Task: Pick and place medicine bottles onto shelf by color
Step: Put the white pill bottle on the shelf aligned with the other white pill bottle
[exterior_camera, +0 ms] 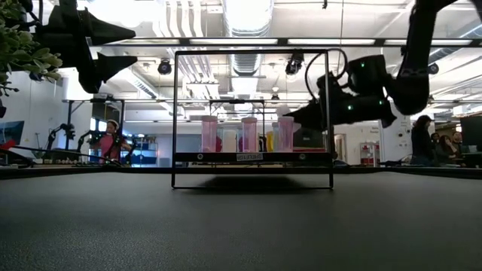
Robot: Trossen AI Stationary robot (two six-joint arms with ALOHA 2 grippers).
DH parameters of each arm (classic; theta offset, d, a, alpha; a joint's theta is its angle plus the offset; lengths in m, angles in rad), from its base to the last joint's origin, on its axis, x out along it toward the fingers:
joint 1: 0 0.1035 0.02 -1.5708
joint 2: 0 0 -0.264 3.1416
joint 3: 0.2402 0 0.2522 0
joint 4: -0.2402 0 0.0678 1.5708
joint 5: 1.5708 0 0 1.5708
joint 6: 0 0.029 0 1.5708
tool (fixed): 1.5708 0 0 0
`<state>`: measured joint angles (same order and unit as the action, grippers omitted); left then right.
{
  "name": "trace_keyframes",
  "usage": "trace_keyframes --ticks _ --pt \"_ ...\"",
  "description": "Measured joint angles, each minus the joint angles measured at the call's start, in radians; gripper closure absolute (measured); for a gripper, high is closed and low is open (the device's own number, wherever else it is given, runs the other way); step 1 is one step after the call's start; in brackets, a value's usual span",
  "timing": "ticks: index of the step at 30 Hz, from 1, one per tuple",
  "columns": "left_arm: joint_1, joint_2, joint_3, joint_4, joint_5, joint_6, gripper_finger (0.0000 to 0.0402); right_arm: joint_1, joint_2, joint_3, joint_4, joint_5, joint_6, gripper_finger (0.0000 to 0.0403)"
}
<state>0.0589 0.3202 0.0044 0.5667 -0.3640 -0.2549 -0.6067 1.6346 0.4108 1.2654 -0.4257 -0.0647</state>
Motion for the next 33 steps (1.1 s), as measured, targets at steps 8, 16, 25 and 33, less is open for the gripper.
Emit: trace_keyframes --ticks 8,16,25,33 --pt "0.0 0.0 0.0 0.0 0.0 0.0 0.0107 0.004 0.131 -0.017 0.181 0.0 0.048 0.0254" --pt "0.0 0.0 0.0 0.0 0.0 0.0 0.0107 0.006 0.249 -0.019 0.304 -0.006 0.11 0.0254" --pt "0.0 0.0 0.0 0.0 0.0 0.0 0.0107 0.006 0.266 -0.011 0.306 -0.019 0.118 0.0254" --pt "0.0 0.0 0.0 0.0 0.0 0.0 0.0107 0.007 0.305 -0.012 0.306 -0.019 0.149 0.0239"
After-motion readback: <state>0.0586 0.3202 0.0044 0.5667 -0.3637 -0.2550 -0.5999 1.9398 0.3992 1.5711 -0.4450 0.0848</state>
